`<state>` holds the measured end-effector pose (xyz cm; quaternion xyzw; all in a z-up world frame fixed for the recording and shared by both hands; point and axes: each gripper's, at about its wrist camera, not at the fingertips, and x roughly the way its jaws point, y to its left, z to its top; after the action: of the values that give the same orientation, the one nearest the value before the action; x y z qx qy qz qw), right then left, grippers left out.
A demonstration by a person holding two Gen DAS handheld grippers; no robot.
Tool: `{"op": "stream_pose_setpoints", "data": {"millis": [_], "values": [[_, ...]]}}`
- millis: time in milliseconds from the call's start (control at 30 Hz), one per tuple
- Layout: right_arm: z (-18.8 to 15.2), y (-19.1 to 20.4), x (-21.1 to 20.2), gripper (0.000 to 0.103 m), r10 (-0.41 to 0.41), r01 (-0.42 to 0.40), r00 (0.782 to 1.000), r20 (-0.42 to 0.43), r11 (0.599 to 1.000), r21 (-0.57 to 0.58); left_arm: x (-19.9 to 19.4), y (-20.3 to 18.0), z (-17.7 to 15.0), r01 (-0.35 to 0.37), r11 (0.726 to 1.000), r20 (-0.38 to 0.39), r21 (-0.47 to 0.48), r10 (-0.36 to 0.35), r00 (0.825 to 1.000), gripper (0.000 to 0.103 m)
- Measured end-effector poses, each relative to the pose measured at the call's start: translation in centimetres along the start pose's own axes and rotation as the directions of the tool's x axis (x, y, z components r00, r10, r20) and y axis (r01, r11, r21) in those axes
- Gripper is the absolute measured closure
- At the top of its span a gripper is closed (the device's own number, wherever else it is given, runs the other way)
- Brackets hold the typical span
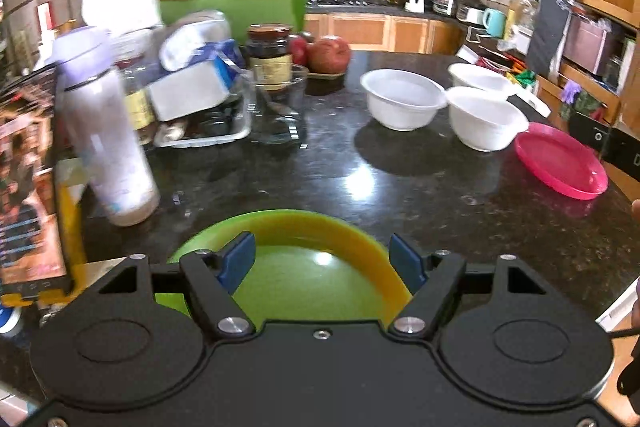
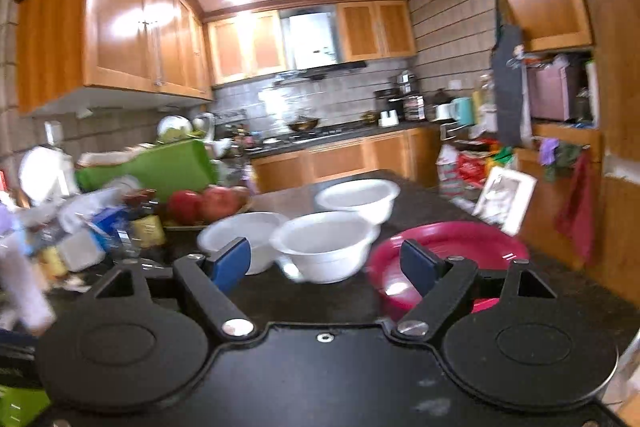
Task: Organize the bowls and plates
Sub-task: 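Open both grippers and raise them off the green plate, then move both grippers to the magenta plate rim and close them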
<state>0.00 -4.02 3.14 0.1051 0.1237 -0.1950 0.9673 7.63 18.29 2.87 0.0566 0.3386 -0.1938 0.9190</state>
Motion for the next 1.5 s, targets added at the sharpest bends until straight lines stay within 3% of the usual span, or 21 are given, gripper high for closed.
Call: {"op": "stream_pose_setpoints", "data": {"millis": [267,500,667,1033,1100,1233,1333,1500], "values": [[1.6,-7.4,1.3,0.022,-0.032,0.033,0.999,0.015,0.994,-0.107,2.5,-5.9,2.0,0.023,1.0,-0.014,0.007,-0.023,1.0,0.028],[4.2,-16.3,3.9,0.03,0.062,-0.069,0.996,-0.065,0.992,-0.107,5.8,-12.9,3.9,0.033,0.999,-0.05,-0.016,-0.034,0.998,0.03],[5.3,-21.2,6.0,0.03,0.104,-0.112,0.992,-0.067,0.986,-0.122,8.2,-17.1,5.0,0.032,0.999,-0.074,-0.043,-0.035,0.997,0.031],[7.1,-25.2,10.9,0.03,0.219,-0.227,0.974,-0.058,0.942,-0.246,12.0,-23.2,6.3,-0.031,0.994,-0.091,-0.101,0.022,0.996,0.033],[7.5,-25.6,11.9,0.03,0.25,-0.27,0.962,-0.109,0.931,-0.245,12.6,-23.7,6.7,-0.042,0.993,-0.098,-0.108,0.031,0.995,0.033],[7.8,-25.8,14.4,0.033,0.347,-0.399,0.904,-0.252,0.895,-0.198,13.5,-24.8,7.0,-0.06,0.991,-0.117,-0.116,0.046,0.992,0.033],[7.2,-25.4,15.5,0.037,0.355,-0.422,0.886,-0.298,0.883,-0.205,14.1,-25.2,7.1,-0.077,0.989,-0.13,-0.122,0.061,0.99,0.033],[6.1,-24.6,17.7,0.061,0.361,-0.454,0.854,-0.375,0.869,-0.197,14.8,-25.8,7.2,-0.116,0.985,-0.15,-0.127,0.097,0.984,0.033]]}}
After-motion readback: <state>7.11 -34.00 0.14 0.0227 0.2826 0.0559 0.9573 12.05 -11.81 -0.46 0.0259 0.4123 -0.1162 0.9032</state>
